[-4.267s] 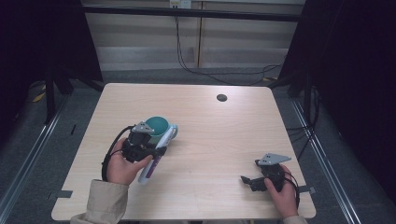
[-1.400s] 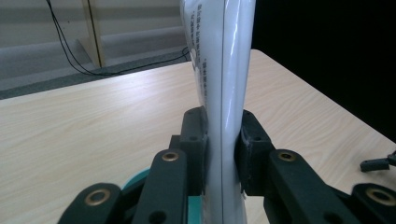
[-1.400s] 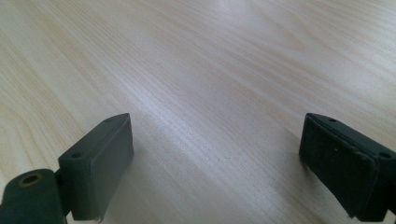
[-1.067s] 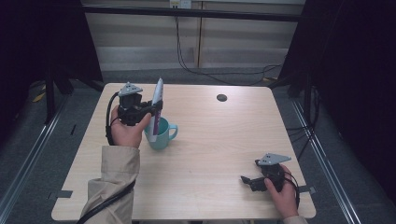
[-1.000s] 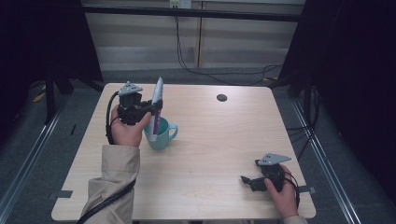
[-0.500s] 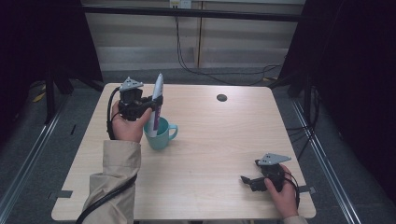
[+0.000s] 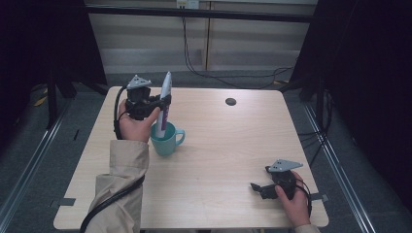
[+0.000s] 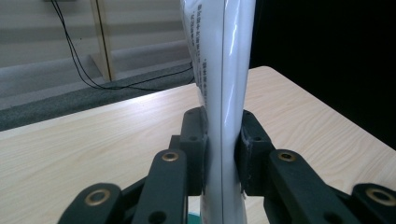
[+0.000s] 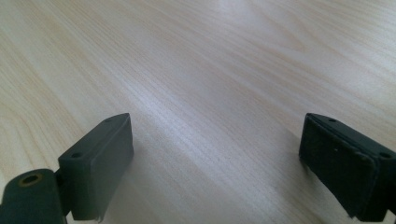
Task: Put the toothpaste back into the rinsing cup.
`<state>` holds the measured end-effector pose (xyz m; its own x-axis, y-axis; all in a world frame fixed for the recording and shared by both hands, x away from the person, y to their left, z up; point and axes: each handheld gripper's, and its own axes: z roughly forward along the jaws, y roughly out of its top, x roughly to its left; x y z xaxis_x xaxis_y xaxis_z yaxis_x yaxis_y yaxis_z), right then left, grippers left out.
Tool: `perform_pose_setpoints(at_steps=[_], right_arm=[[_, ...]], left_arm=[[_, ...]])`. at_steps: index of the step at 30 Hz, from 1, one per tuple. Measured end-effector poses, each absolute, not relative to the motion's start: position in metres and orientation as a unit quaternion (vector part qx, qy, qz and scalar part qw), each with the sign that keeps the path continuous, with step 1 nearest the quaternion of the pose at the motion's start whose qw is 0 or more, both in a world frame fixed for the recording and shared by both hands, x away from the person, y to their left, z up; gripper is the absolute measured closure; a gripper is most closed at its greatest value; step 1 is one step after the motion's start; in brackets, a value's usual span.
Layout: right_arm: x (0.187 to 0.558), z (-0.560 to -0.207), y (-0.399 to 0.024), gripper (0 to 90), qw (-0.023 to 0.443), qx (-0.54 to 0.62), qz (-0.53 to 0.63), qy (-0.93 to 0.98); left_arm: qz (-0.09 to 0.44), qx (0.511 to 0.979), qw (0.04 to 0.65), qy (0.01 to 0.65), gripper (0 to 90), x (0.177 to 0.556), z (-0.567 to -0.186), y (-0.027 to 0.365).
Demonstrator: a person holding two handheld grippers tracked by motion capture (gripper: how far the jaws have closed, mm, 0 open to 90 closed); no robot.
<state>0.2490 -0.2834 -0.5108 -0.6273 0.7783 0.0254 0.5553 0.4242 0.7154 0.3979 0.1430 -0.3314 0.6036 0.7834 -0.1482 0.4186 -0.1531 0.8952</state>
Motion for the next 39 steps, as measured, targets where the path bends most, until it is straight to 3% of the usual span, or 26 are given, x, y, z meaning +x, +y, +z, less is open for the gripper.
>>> perform_pose_setpoints(at_steps=[39], right_arm=[[0.249,-0.511,-0.283,9.5,0.157,0.402,0.355,0.829]], left_arm=[[0.194,0.731,0.489,0.435,75.1,0.417,-0.368,0.146]])
